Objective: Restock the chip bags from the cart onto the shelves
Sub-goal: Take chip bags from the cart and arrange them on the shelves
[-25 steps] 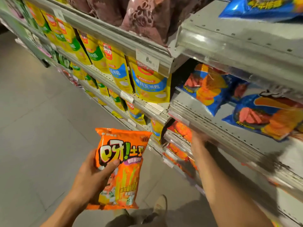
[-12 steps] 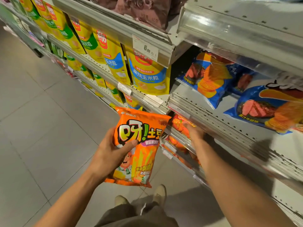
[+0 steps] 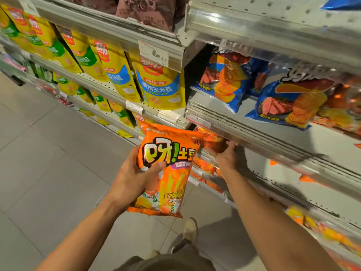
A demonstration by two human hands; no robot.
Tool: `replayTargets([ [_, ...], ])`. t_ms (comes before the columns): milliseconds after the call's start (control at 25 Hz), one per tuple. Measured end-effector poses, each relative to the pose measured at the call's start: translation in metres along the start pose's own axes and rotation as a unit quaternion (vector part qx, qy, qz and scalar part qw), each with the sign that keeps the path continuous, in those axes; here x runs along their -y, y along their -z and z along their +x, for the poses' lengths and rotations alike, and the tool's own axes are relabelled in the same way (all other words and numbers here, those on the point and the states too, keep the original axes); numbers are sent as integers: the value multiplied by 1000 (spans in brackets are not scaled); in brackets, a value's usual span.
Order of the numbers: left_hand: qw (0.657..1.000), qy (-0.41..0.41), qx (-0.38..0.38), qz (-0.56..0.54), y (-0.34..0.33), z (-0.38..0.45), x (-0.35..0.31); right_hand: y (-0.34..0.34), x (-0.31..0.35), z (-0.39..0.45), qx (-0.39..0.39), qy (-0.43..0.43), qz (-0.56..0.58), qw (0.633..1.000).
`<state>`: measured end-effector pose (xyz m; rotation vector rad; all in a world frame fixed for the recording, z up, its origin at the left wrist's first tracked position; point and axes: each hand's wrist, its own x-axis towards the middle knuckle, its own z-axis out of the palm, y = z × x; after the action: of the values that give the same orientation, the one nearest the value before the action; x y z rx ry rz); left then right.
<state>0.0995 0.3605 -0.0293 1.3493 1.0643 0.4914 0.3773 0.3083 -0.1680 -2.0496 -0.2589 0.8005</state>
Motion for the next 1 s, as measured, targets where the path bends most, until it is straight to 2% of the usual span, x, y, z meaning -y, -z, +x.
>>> replayTargets([
  [200,999,-37,24,-25,12,-17,3,4,-13,-68,0,20,-22,1000],
  [360,996,-59,43,-57,14,-36,16,12,-24,-158,58,87,62,993],
  [440,993,-63,65,-82,9,-43,25,21,-28,-199,62,126,83,987],
  [560,986,-56,103,-116,-4,-61,33,42,-39,-247,45,138,109,983],
  [720,983,-17,131,-125,-34,-82,28,79,-46,-294,72,136,170,973],
  [840,974,1,178,-139,-69,-92,27,110,-62,-310,116,111,155,975],
  [1000,970,28,218,-107,-138,-115,34,160,-106,-310,100,95,160,977],
])
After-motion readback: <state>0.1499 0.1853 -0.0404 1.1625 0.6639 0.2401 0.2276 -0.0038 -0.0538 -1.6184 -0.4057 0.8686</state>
